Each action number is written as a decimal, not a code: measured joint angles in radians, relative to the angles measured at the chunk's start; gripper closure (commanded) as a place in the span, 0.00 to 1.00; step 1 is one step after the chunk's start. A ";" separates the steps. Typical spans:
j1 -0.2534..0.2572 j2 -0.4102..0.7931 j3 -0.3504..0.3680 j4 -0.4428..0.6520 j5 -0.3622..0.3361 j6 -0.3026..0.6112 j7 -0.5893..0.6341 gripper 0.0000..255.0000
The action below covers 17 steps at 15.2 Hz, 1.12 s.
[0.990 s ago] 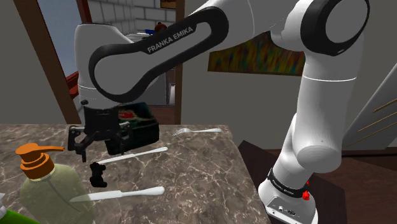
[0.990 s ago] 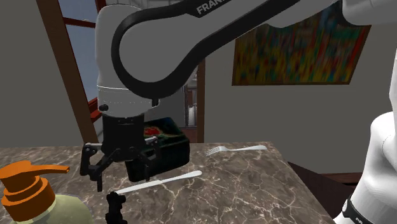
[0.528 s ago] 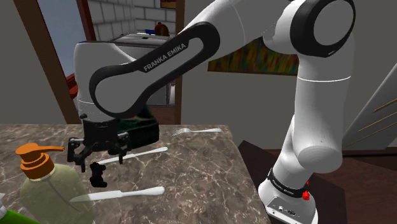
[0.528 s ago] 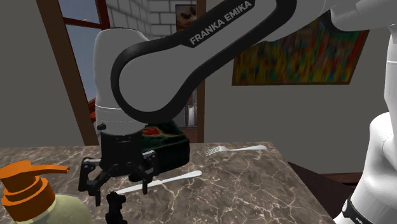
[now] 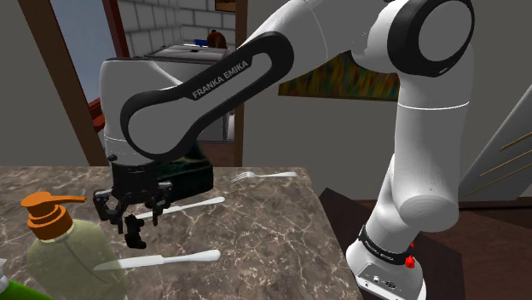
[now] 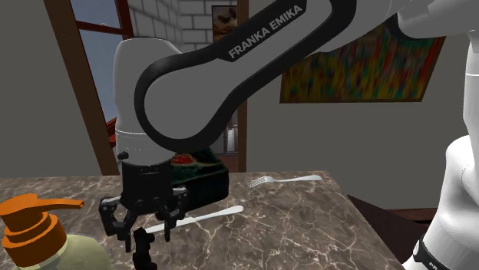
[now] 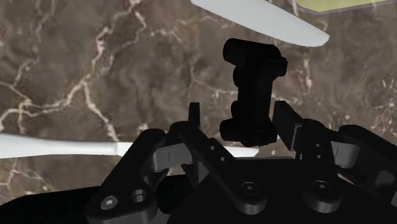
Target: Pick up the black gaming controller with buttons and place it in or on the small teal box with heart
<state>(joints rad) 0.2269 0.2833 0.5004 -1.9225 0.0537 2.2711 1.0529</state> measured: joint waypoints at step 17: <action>-0.008 -0.040 0.007 0.047 0.017 -0.083 -0.001 1.00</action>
<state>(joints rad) 0.2194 0.2430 0.5073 -1.8758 0.0710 2.1883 1.0518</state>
